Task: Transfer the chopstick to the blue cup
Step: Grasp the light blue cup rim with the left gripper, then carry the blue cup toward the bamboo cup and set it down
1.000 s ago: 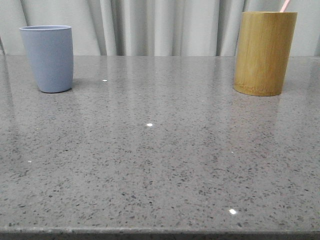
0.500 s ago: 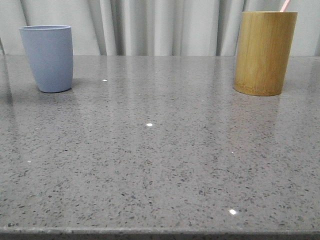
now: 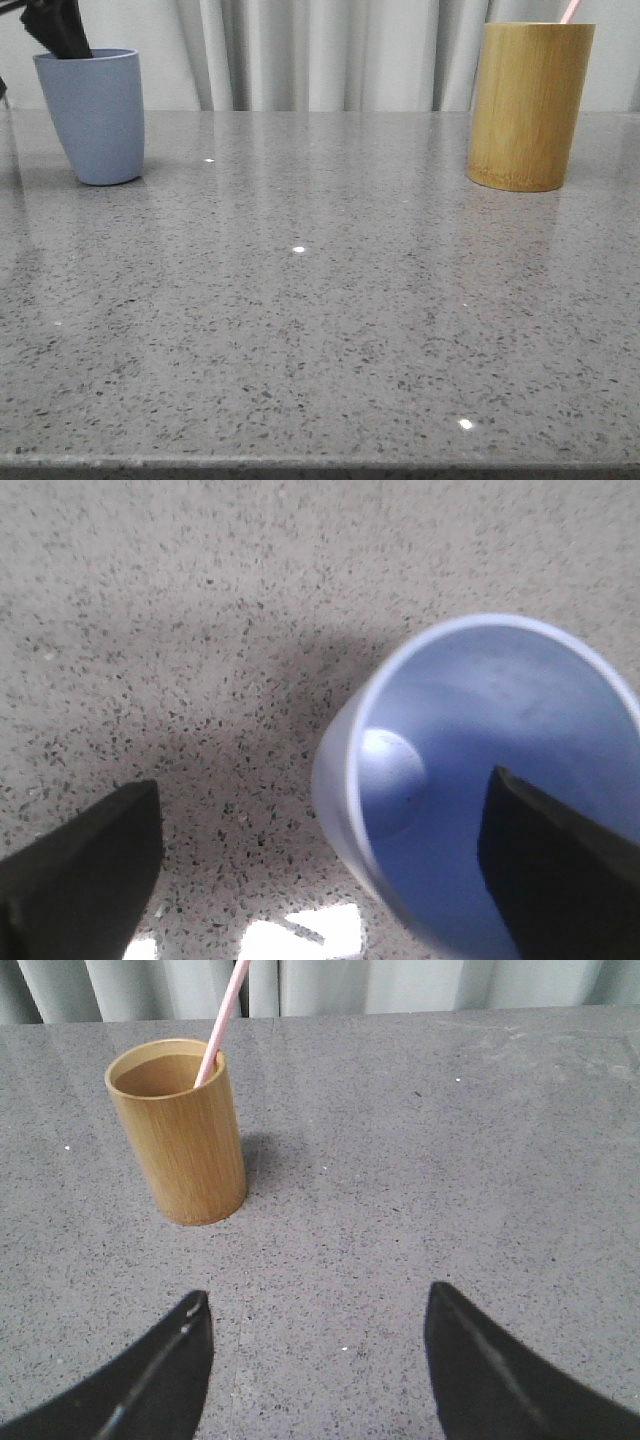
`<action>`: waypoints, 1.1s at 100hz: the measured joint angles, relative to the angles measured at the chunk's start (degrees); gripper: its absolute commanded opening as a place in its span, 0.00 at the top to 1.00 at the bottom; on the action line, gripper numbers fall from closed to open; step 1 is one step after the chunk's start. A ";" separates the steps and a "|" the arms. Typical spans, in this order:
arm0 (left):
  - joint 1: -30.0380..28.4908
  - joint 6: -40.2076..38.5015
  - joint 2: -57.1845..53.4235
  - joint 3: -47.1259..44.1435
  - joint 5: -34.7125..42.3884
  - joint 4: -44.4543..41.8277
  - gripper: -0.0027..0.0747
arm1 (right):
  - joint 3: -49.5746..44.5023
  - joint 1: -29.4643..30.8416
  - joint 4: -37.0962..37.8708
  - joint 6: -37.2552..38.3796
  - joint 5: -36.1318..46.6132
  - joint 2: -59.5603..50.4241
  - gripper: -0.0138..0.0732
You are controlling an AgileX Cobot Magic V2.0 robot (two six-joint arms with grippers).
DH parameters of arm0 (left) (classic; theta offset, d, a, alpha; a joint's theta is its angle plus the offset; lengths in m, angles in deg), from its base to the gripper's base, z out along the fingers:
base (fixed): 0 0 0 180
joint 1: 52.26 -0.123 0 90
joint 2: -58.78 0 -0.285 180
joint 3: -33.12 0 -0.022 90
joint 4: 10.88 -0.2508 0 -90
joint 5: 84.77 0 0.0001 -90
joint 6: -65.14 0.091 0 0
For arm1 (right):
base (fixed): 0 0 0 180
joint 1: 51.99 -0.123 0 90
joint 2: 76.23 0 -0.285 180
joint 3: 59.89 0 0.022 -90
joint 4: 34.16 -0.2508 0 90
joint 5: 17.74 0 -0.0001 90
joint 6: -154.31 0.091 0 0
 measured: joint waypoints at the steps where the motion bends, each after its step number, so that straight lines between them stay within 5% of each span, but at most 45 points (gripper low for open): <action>1: 0.00 0.00 0.08 0.00 0.00 0.00 0.30 | 0.00 0.00 0.00 0.00 -0.01 0.00 0.30; 11: 0.00 0.00 0.33 0.00 0.28 0.89 0.51 | 0.00 0.00 0.00 0.00 0.19 0.00 0.30; 26: 0.00 0.02 0.33 1.15 1.03 2.48 0.99 | 0.00 0.00 0.00 0.00 0.28 0.00 0.30; 76: 8.75 1.96 0.33 12.94 -7.93 2.41 0.99 | 0.00 0.00 0.00 0.00 0.51 0.09 0.30; 110: 19.07 1.96 2.15 16.37 -6.78 0.50 0.99 | 0.00 0.00 0.00 0.00 0.62 0.09 0.30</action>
